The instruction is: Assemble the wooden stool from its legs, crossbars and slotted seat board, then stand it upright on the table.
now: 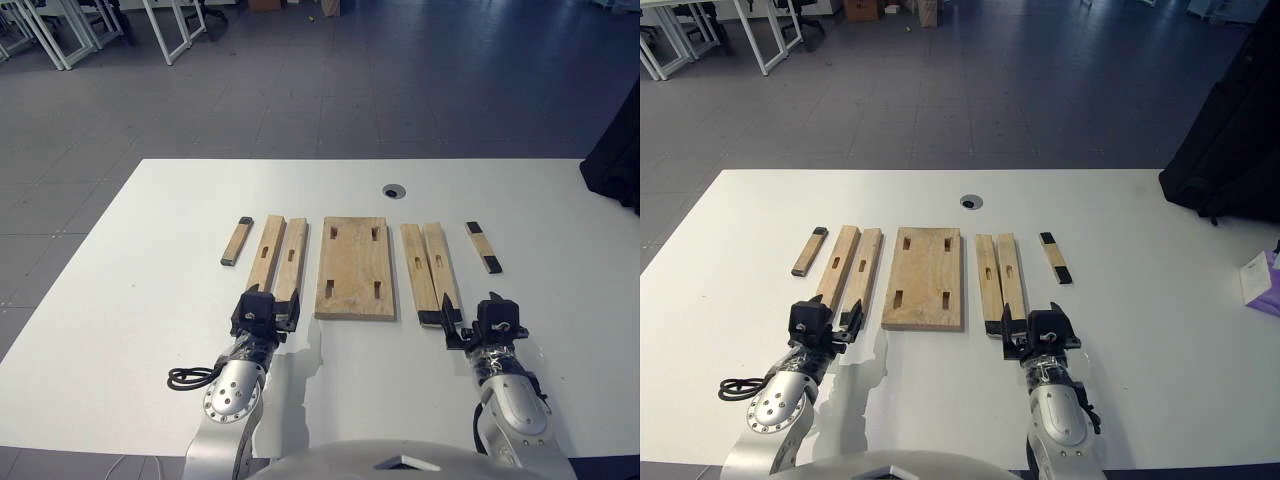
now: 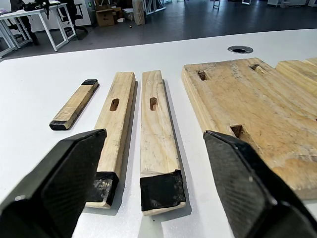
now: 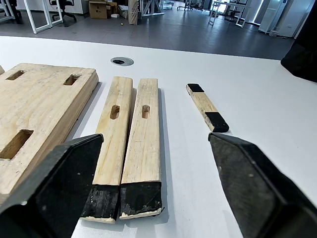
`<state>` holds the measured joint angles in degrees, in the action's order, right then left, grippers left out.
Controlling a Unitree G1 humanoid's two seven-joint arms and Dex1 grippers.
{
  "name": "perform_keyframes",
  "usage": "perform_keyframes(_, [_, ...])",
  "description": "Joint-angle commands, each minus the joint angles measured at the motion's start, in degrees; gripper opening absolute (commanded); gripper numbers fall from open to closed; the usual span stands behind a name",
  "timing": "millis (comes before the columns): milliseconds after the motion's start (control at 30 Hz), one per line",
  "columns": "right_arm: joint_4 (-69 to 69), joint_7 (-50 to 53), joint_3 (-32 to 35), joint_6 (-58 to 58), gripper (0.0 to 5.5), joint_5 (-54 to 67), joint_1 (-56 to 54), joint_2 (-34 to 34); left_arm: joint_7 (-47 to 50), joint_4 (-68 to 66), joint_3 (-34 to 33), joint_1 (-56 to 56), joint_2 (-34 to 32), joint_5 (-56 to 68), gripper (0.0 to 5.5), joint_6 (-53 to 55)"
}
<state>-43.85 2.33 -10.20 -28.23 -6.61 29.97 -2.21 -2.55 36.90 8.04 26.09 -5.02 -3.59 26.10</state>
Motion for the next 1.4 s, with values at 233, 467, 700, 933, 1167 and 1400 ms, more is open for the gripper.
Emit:
perform_keyframes(233, [-2.0, -1.6, 0.1, 2.4, 3.91, 1.0, 0.1, -0.8, -0.5, 1.8, 1.1, -0.3, -0.4, -0.3, 3.65, -4.1])
perform_keyframes(467, [-1.4, -3.4, 1.5, 3.0, 3.91, 2.3, -0.5, -1.3, 0.5, 0.7, 1.1, 0.7, 0.9, 0.2, 3.65, -6.3])
perform_keyframes(700, [-0.5, -3.7, 2.0, 2.3, 3.91, 3.2, -1.2, -1.0, 0.9, 0.4, 0.5, 1.3, 1.7, 0.6, 3.65, -5.9])
perform_keyframes(933, [-0.4, -2.9, 1.3, 1.8, 3.91, 2.0, -1.1, -0.3, 0.1, 0.8, -0.5, 1.4, 0.9, 1.3, 3.65, -5.4])
perform_keyframes(1167, [-0.5, -2.9, 1.2, 0.1, 3.91, 2.0, -2.0, -0.8, 0.6, 1.5, -0.8, 1.3, 1.2, 1.2, 3.65, -4.4])
perform_keyframes(1400, [21.4, -11.2, 26.5, -6.0, 3.91, 17.1, -28.6, -11.8, 1.1, 1.7, -1.5, 1.8, 1.6, 1.0, 3.65, -3.0])
